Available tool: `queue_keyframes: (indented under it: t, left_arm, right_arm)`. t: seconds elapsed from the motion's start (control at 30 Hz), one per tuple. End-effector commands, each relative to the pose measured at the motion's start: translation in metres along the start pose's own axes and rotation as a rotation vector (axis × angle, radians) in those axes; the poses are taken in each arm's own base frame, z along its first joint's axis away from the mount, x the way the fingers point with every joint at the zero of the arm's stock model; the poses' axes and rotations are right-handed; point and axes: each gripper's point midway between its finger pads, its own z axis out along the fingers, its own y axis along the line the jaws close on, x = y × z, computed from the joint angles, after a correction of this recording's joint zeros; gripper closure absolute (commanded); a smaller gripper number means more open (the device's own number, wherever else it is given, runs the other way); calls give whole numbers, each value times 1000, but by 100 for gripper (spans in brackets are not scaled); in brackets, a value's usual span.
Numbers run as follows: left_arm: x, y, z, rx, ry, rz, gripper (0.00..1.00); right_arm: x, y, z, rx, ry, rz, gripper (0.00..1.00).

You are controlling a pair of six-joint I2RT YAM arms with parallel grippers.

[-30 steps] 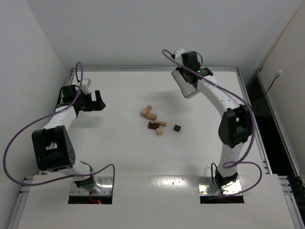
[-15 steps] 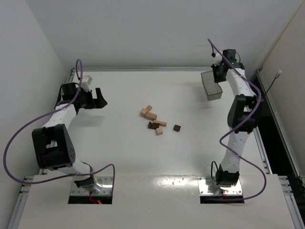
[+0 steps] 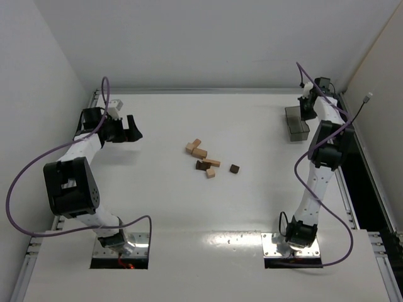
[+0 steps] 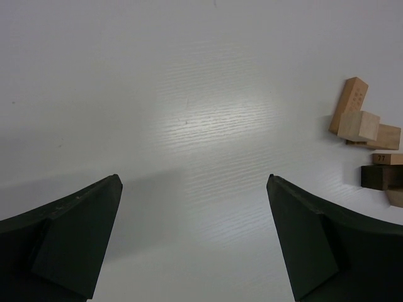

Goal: Build the wood block tower

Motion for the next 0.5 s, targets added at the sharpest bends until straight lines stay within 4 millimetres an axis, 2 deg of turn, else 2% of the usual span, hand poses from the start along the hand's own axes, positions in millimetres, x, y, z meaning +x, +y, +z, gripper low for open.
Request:
queue_keyframes:
  t: [0.0,0.03,0.1,0.2,0.23,0.33,0.37,0.43,0.47]
  left_arm:
    - [-23,-8,-2,28,-46,39,0]
    - [-20,-6,1,28,-37,33,0]
    - [-24,-6,0,28,-45,38,0]
    - [-19,-5,3,29,-28,28,0]
    - [-19,-5,3,29,-28,28,0]
    - [-19,-5,3,29,-28,28,0]
    - [-19,-5,3,29,-28,28,0]
    - [-19,-7,3,38,-28,28,0]
    - [-19,-7,3,38,-28,28,0]
  right_arm:
    - [-34,-4,-3,-6,-102,-12,99]
    - [-38,-9,-6,18,-107,-11,98]
    - [-31,-9,4,27,-89,-10,97]
    - [-32,-15,4,58,-89,-9,88]
    - [-31,-17,4,72,-84,-8,80]
    - [-32,-22,4,94,-88,-16,67]
    - [-38,-25,-4,109,-101,-16,58]
    - [-44,-22,-15,90,-130,-18,49]
    - [-39,-16,-18,68,-128,-19,44]
